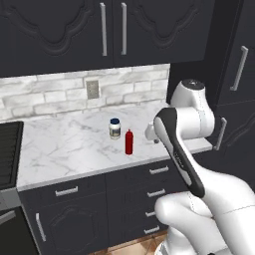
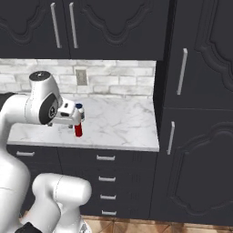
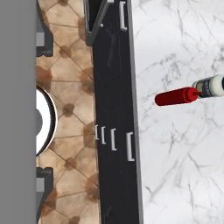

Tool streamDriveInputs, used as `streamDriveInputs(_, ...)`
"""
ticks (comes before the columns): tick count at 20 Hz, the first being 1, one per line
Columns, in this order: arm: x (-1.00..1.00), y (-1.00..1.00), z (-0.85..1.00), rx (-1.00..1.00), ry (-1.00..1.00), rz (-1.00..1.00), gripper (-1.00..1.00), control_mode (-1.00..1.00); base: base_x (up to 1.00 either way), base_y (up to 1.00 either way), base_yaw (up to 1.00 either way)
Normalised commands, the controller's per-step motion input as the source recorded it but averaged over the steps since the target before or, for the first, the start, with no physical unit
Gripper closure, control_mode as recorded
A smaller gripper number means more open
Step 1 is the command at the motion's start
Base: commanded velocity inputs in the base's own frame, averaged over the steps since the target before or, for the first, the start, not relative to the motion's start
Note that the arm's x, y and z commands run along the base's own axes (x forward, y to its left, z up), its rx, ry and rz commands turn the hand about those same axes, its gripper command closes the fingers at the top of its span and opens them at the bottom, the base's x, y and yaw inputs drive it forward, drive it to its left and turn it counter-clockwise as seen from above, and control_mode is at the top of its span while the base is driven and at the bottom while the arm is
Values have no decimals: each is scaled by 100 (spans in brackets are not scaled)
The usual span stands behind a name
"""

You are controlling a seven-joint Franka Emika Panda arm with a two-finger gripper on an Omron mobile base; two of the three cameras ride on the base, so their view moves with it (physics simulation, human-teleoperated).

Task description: Place the ketchup and mayonnaise from the counter to the top shelf of the fridge. If the existing items in the fridge are on the top shelf, move them to other shelves.

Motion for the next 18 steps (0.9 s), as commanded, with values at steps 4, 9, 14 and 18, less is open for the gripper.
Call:
streamDriveInputs(4, 45, 16, -41, -2, -5, 0, -100, -100, 0, 0, 0)
streamDriveInputs(9, 39, 22, -42, -1, -7, 1, -100, -100, 0, 0, 0)
streamDriveInputs(14, 37, 18, -34, 0, -11, 3, -100, -100, 0, 0, 0)
streamDriveInputs(18, 34, 14, -25, 0, -8, 1, -100, -100, 0, 0, 0)
